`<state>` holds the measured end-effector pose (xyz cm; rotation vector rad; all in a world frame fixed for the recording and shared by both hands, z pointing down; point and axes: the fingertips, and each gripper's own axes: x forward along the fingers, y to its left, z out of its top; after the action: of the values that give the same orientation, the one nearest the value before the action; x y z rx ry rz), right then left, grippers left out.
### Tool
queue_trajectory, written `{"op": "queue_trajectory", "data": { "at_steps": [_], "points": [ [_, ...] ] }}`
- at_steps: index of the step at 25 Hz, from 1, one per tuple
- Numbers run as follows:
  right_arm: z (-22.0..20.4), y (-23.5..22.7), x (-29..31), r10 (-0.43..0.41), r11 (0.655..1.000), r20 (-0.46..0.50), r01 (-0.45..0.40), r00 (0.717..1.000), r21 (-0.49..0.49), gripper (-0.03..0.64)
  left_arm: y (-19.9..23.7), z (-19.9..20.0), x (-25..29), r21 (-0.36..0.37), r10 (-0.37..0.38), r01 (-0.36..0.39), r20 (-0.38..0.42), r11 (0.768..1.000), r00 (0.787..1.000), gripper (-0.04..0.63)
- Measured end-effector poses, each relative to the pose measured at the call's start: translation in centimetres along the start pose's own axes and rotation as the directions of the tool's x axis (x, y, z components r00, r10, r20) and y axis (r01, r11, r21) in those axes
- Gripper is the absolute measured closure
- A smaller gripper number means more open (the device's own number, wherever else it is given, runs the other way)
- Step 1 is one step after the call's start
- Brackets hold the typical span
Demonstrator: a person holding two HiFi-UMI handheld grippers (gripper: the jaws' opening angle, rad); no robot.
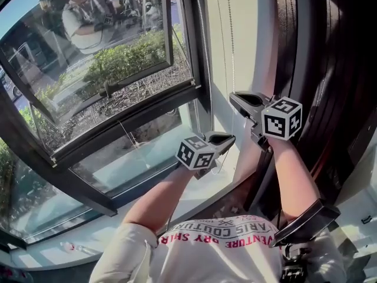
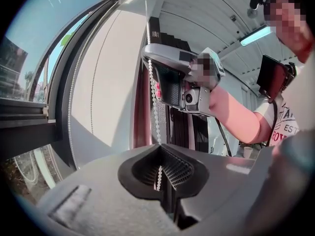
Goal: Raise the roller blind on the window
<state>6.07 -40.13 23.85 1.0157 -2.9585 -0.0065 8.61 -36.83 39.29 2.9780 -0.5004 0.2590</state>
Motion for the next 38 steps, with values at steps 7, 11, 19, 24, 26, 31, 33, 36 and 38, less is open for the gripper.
{"op": "queue_trajectory", "data": {
  "at_steps": [7, 11, 19, 24, 26, 31, 33, 36, 38],
  "points": [
    [-1.5, -0.3, 0.0, -0.014, 1.000, -0.022, 0.014, 1.000, -0.019, 0.607, 0.2, -1.4, 0.8, 0.011, 0.001, -0.001, -0.038, 1.000, 0.999, 0.589],
    [-3.3, -0.5, 0.5, -0.027, 0.999, -0.058, 0.026, 0.998, -0.030, 0.607, 0.8, -3.0, 1.1, 0.013, 0.008, -0.007, -0.084, 1.000, 0.996, 0.589],
    [-9.0, 0.2, 1.6, -0.014, 1.000, -0.157, 0.014, 0.988, -0.002, 0.607, 1.5, -8.7, 1.5, -0.028, 0.015, -0.020, -0.185, 0.999, 0.983, 0.589],
    [-11.4, 0.5, 1.8, -0.004, 0.999, -0.181, 0.012, 0.983, 0.039, 0.607, 1.2, -11.0, 1.5, -0.076, 0.001, -0.017, -0.206, 0.997, 0.979, 0.589],
    [-11.4, 0.4, 1.9, -0.002, 0.999, -0.172, 0.010, 0.985, 0.046, 0.607, 1.2, -10.9, 1.6, -0.071, 0.002, -0.017, -0.202, 0.997, 0.979, 0.589],
    [-11.8, 0.5, 1.8, 0.005, 0.998, -0.172, 0.005, 0.985, 0.061, 0.607, 1.1, -11.3, 1.5, -0.062, 0.004, -0.017, -0.214, 0.998, 0.977, 0.589],
    [-12.4, 0.8, 1.8, 0.013, 0.998, -0.182, -0.001, 0.983, 0.064, 0.607, 0.9, -12.0, 1.7, -0.062, -0.001, -0.014, -0.235, 0.998, 0.972, 0.589],
    [-13.3, 1.2, 1.8, 0.021, 0.996, -0.170, -0.005, 0.985, 0.094, 0.607, 0.6, -12.9, 1.7, -0.068, -0.011, -0.007, -0.259, 0.998, 0.966, 0.589],
    [-13.4, 1.1, 1.8, 0.018, 0.995, -0.161, -0.002, 0.987, 0.101, 0.607, 0.6, -12.9, 1.8, -0.064, -0.012, -0.005, -0.259, 0.998, 0.966, 0.589]
  ]
}}
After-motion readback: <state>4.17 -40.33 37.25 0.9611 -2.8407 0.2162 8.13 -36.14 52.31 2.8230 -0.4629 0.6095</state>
